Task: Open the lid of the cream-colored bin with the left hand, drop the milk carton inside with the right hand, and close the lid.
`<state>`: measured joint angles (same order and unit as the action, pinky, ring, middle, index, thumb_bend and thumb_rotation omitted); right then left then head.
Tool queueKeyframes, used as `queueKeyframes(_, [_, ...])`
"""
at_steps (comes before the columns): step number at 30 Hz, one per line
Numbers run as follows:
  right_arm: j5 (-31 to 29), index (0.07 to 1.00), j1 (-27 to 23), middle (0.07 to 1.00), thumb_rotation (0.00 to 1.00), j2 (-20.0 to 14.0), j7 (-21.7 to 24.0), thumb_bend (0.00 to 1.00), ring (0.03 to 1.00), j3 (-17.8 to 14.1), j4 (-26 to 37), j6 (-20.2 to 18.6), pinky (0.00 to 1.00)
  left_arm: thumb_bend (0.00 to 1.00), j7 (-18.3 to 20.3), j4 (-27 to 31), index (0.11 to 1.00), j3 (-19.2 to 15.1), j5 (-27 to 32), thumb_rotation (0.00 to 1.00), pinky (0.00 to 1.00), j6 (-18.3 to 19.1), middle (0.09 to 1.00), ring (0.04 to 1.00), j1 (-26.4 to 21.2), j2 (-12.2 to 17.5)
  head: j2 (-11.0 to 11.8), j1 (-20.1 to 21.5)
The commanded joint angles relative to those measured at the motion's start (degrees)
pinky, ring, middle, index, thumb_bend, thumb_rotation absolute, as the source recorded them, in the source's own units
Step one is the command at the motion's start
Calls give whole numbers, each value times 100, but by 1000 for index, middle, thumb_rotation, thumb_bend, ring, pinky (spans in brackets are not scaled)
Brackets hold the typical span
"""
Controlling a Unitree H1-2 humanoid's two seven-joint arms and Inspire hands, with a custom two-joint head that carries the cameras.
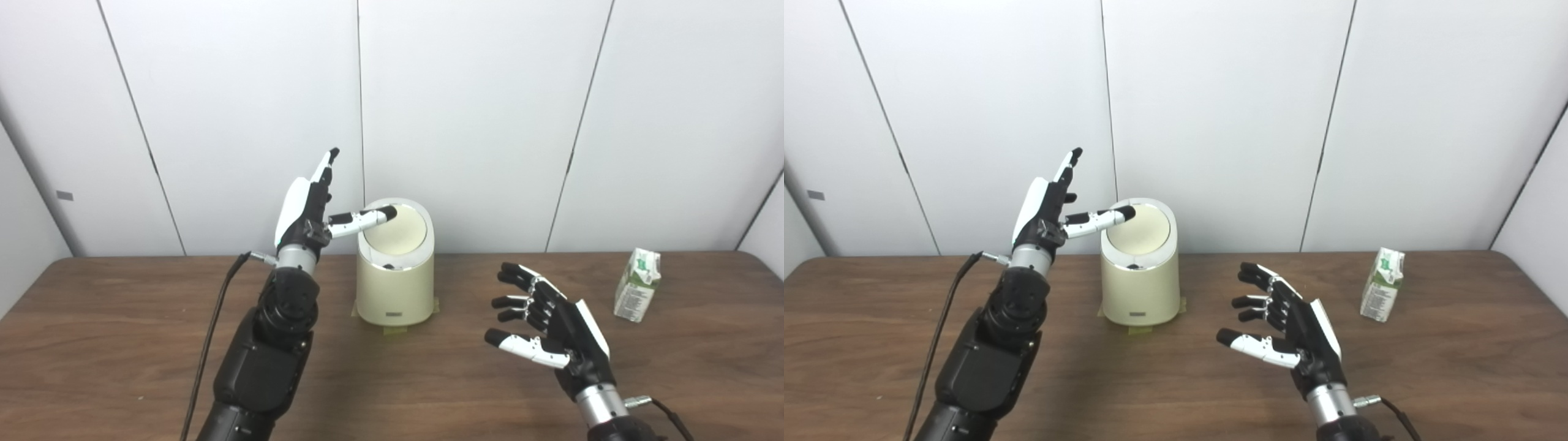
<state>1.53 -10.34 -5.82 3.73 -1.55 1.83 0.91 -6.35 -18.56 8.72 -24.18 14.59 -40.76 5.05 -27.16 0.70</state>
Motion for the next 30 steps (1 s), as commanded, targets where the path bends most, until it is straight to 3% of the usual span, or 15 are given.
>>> queueKeyframes(1, [-29,805,-253,811,257,7,-63,712,650,-24,211,199,580,990,-182,51,1000,81,-241,320,863,-188,1000,1000,-388,67,3,12])
queueKeyframes(14, [84,803,-252,829,266,35,-103,720,642,11,297,189,561,909,-393,-273,1000,215,-412,252,863,-266,1000,1000,-316,40,-37,64])
queueKeyframes(20, [80,798,-254,812,273,24,-85,713,629,27,280,231,549,965,-677,-464,1000,441,-802,274,905,-225,1000,1000,-379,8,-43,62])
queueKeyframes(26, [71,793,-262,817,266,52,-94,717,625,36,280,214,539,999,-829,-636,1000,723,-1255,298,977,38,1000,1000,-546,-1,-54,78])
queueKeyframes(30, [78,791,-260,809,267,72,-100,715,621,53,337,197,539,1000,-708,-578,1000,992,-1676,270,975,312,1000,1000,-629,108,-71,100])
